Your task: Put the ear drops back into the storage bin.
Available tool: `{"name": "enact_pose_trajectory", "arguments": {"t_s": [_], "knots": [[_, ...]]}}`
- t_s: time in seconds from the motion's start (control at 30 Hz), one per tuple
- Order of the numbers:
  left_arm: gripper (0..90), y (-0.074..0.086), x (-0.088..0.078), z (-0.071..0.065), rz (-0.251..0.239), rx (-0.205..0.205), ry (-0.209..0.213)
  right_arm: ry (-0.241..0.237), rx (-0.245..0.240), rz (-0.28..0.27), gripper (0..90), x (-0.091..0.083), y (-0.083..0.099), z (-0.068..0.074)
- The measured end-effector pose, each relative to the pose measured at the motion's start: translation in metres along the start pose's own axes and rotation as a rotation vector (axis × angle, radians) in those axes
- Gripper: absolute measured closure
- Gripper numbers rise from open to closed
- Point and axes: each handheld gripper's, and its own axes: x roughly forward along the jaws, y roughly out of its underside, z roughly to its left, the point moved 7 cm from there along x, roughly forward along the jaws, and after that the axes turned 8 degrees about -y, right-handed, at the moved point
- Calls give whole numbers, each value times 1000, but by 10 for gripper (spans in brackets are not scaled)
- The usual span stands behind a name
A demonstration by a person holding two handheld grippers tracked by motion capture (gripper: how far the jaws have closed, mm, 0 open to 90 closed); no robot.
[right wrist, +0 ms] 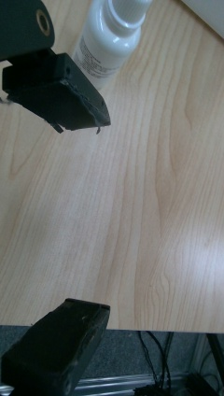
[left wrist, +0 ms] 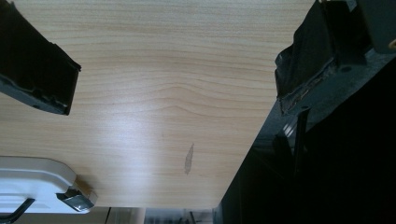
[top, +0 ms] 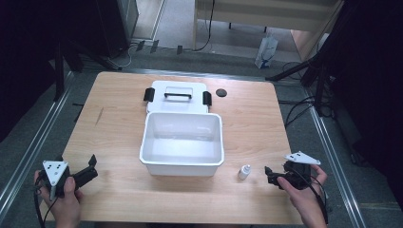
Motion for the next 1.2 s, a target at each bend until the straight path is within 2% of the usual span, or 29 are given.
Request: {"name": "enact_pose_trajectory", "arguments": {"t_s": [0.17, 0.27, 0.3, 0.33, 0.4, 0.43, 0.5, 0.53, 0.67, 0.77, 0.8, 0.83, 1.1, 1.2], "knots": [[3, 0, 0, 0, 4, 2, 2, -11, -46, 111, 120, 1, -6, 4], [3, 0, 1, -1, 10, 9, 3, -22, -87, 201, 125, 4, -7, 9], [3, 0, 1, -1, 10, 9, 3, -22, -87, 201, 125, 4, -7, 9], [3, 0, 1, -1, 10, 11, 1, -39, -107, 281, 126, 7, -6, 12], [3, 0, 1, -1, 10, 13, 1, -67, -122, 351, 130, 8, -6, 17], [3, 0, 1, -1, 10, 13, 1, -67, -122, 351, 130, 8, -6, 17], [3, 0, 1, -2, 14, 15, 2, -96, -165, 430, 135, 9, -8, 23], [3, 0, 1, -2, 15, 16, 3, -101, -177, 448, 135, 9, -9, 24], [3, 0, 2, -3, 16, 23, 2, -97, -219, 495, 143, 8, -17, 30], [3, 0, 2, -3, 15, 27, 1, -99, -231, 522, 158, 7, -21, 33], [3, 0, 2, -3, 16, 29, 0, -91, -272, 551, 168, 7, -24, 35], [3, 0, 2, -3, 17, 28, 0, -92, -289, 563, 173, 6, -25, 37], [3, 1, 2, -3, 23, 27, 3, -161, -362, 605, 293, 2, -34, 61], [3, 1, 2, -4, 25, 29, 2, -171, -367, 617, 335, 1, -36, 66]]}}
